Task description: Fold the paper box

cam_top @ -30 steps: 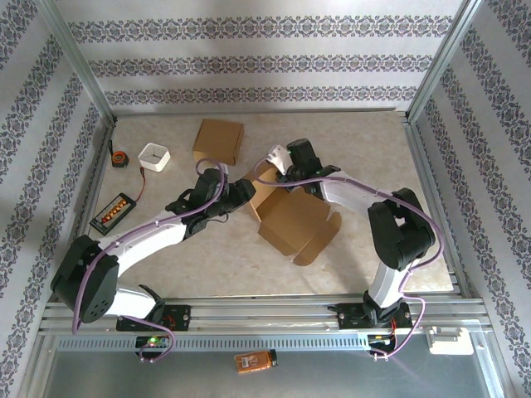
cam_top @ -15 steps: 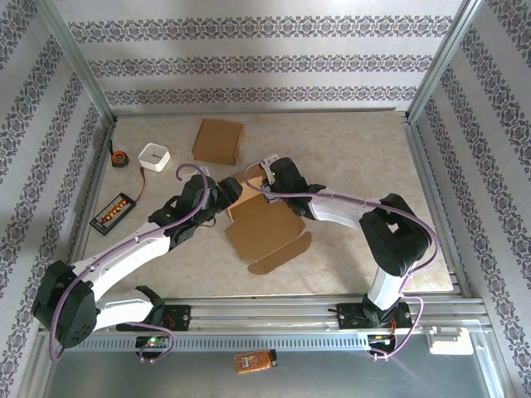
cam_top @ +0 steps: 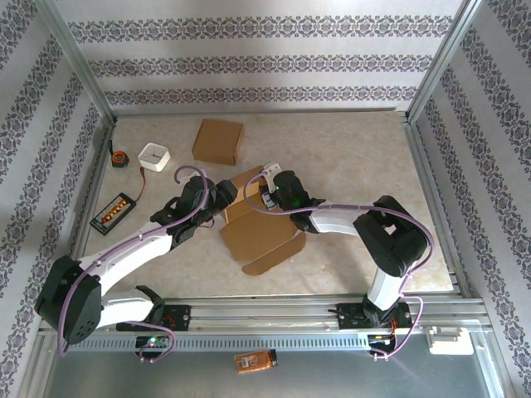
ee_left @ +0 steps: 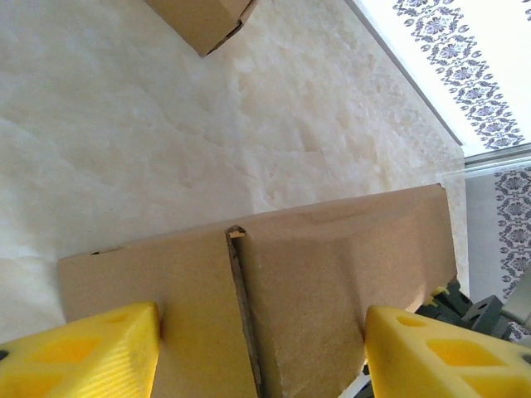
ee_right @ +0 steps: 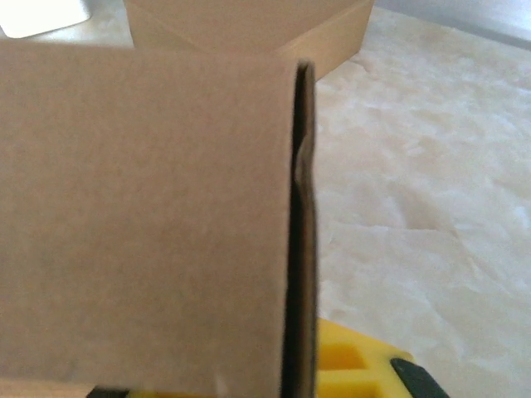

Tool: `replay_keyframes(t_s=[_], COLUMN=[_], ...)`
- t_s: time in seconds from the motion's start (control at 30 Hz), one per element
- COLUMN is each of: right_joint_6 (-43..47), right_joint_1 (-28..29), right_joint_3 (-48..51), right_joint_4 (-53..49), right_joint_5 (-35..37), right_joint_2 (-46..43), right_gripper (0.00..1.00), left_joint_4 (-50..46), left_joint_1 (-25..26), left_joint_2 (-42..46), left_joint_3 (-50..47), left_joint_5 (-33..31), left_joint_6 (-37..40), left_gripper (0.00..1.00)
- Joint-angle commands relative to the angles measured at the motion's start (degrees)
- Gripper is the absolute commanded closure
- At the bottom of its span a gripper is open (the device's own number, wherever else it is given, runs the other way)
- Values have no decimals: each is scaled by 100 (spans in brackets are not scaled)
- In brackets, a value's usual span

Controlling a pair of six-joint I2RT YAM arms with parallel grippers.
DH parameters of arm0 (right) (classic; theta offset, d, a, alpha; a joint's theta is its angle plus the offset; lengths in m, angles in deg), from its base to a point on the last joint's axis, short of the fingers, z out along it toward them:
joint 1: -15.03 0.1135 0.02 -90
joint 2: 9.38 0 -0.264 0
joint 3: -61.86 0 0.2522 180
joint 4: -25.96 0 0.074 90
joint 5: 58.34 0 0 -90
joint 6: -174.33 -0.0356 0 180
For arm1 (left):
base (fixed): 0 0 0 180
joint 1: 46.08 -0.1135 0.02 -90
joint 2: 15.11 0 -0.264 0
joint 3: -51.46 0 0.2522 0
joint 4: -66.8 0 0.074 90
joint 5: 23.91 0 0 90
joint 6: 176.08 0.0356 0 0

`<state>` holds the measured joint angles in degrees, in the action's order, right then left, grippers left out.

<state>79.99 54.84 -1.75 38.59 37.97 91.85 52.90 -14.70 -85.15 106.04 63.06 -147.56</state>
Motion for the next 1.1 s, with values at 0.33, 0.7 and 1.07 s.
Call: replay_keyframes(t_s=[0.33,0.7,1.07], right_joint_6=[-419,876,8918], right_joint_1=[-255,-646,-170], right_joint_3=[-404,70,-2299], right_joint_4=[235,-999,-5876], right_joint_5=[-499,-122,2396], right_joint_2=[851,-1351,-1459], right_gripper=[92,100,100], left_joint_4=[314,-376,-2635], left_joint_1=[-44,-44,-52], left_joint_2=[82,1539,3410], left_joint_3=[-110,197,573], left_joint_5=[215,39,-1352], left_joint_6=[-84,172,1005], left_gripper=[37,13,8])
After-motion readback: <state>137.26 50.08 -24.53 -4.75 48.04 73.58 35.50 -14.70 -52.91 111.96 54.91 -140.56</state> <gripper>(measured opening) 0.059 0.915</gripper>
